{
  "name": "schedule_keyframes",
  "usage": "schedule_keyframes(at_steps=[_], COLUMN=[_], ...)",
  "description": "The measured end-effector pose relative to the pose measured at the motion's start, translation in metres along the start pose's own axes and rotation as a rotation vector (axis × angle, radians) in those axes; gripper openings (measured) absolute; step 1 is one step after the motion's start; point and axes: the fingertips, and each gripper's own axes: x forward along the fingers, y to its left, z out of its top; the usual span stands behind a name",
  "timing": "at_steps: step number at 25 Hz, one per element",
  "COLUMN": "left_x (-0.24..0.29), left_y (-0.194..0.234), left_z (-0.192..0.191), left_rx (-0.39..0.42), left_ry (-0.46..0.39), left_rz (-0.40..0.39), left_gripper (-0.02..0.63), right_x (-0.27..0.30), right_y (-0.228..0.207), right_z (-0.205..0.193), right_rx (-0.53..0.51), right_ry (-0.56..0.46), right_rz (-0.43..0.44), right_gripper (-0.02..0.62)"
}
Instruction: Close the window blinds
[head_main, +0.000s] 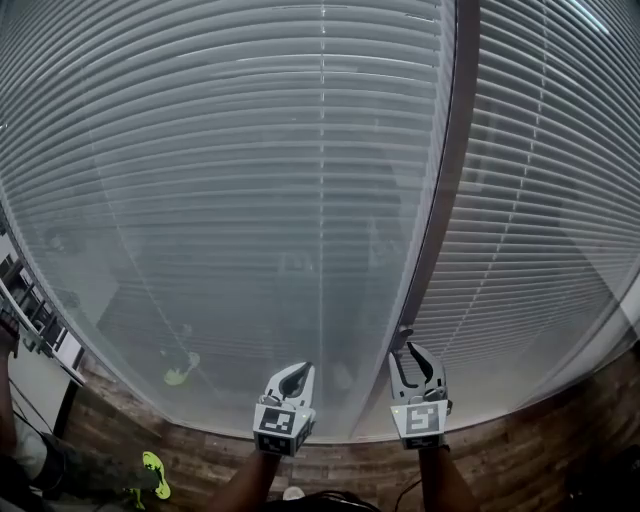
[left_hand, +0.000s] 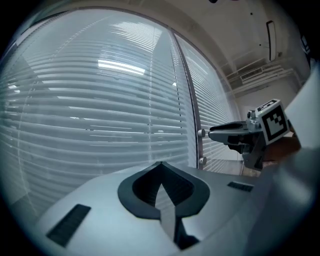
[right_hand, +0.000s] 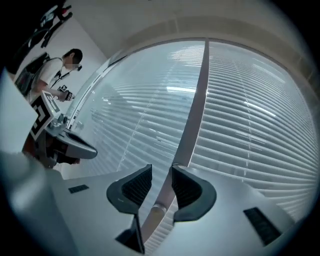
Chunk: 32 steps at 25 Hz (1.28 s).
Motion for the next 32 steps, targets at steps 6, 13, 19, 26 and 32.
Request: schedule_keyframes(at_steps=[6, 13, 19, 26, 32], left_x=[-0.003, -0.013, -0.035, -0.059, -0.096], left_y=[-0.016, -0.032, -0.041, -0.047, -0.042], left_z=[0.000, 0.000, 0.003, -0.001, -0.006], left_rx=[-0.011, 0.011, -0.003, -0.013, 0.001], left_ry=[0.026, 0.016, 0.013, 0.027, 0.018], left_rz=[0.011, 0.038, 0.084, 0.084, 0.052], left_gripper=[0.000, 0.000, 0.000, 0.000, 0.000], right_x=[-0.020, -0.033, -0.044, -0.058, -0.093], right_y=[0.000, 0.002, 0.012, 0.034, 0.078], right_z=[0.002, -0.006, -0.002, -0.010, -0.006], right_rx=[0.104, 0.145, 0.183, 0.199, 0.243], right_ry=[-0.048, -0.069, -0.071, 0.002, 0.015], right_rz=[-0.045, -0.034, -0.014, 0.022, -0.010], right_gripper=[0.124, 0.005, 0.003, 0.003, 0.003])
